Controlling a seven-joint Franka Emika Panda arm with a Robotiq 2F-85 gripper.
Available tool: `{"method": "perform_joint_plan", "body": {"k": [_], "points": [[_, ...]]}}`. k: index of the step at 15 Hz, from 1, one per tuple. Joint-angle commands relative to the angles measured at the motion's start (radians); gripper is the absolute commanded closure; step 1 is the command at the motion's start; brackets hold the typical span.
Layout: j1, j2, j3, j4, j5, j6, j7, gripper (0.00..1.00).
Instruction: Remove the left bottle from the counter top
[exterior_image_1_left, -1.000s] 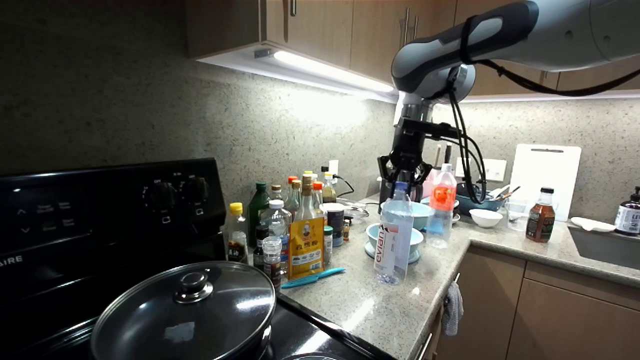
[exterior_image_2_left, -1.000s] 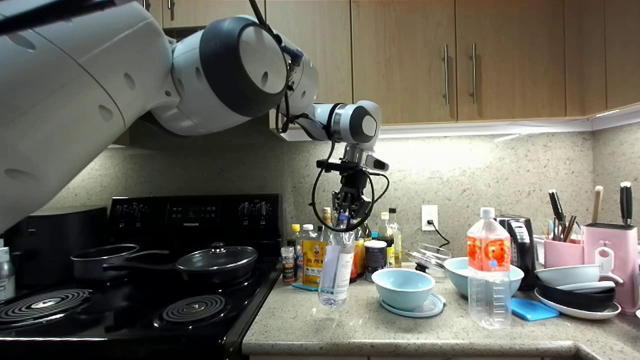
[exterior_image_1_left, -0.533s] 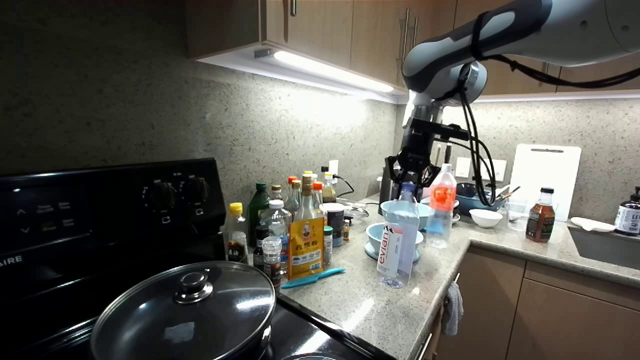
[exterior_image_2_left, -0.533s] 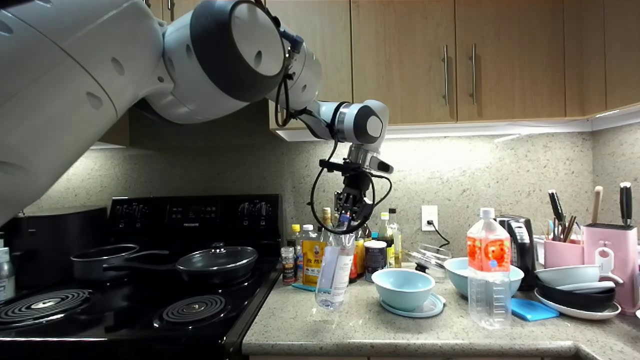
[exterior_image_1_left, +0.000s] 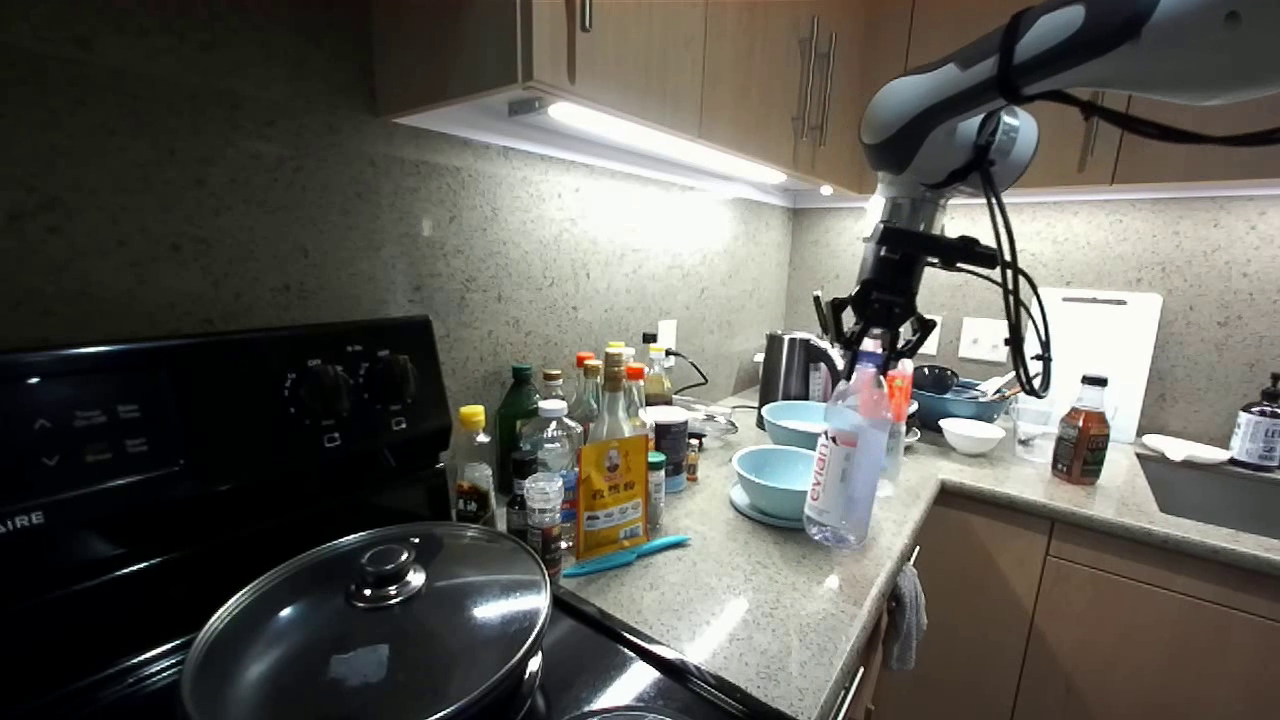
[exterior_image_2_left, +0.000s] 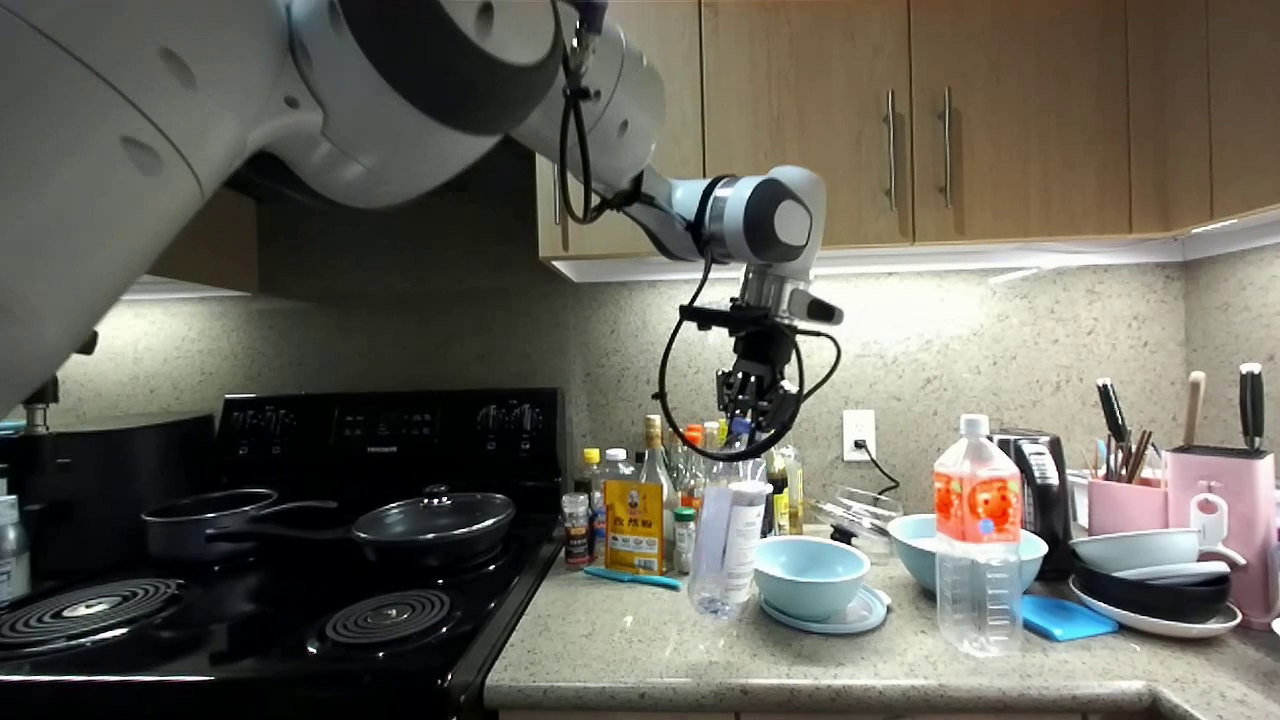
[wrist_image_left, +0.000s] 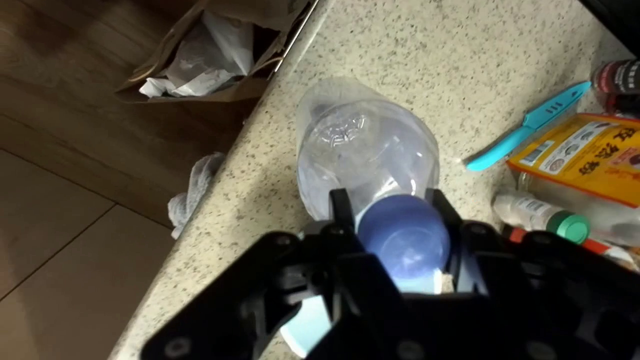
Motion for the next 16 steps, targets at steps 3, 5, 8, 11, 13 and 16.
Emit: {"method": "perform_joint_plan", "body": {"k": [3, 5, 8, 11, 13, 16], "points": [[-0.071, -0.223, -0.042, -0.251, 0.048, 0.037, -0.052, 0.86], [-0.083, -0.16, -0.032, -0.161, 0.017, 0.011, -0.029, 0.61], [-0.083, -0.193, -0.035, -0.198, 0.019, 0.011, -0.03, 0.61], [-0.081, -0.195, -0.038, -0.218, 0.012, 0.015, -0.024, 0.86], [-0.085, -0.204, -0.046, -0.255, 0.008, 0.025, -0.02, 0.86], [-0.094, -0.212, -0.062, -0.308, 0.001, 0.027, -0.011, 0.86]]}}
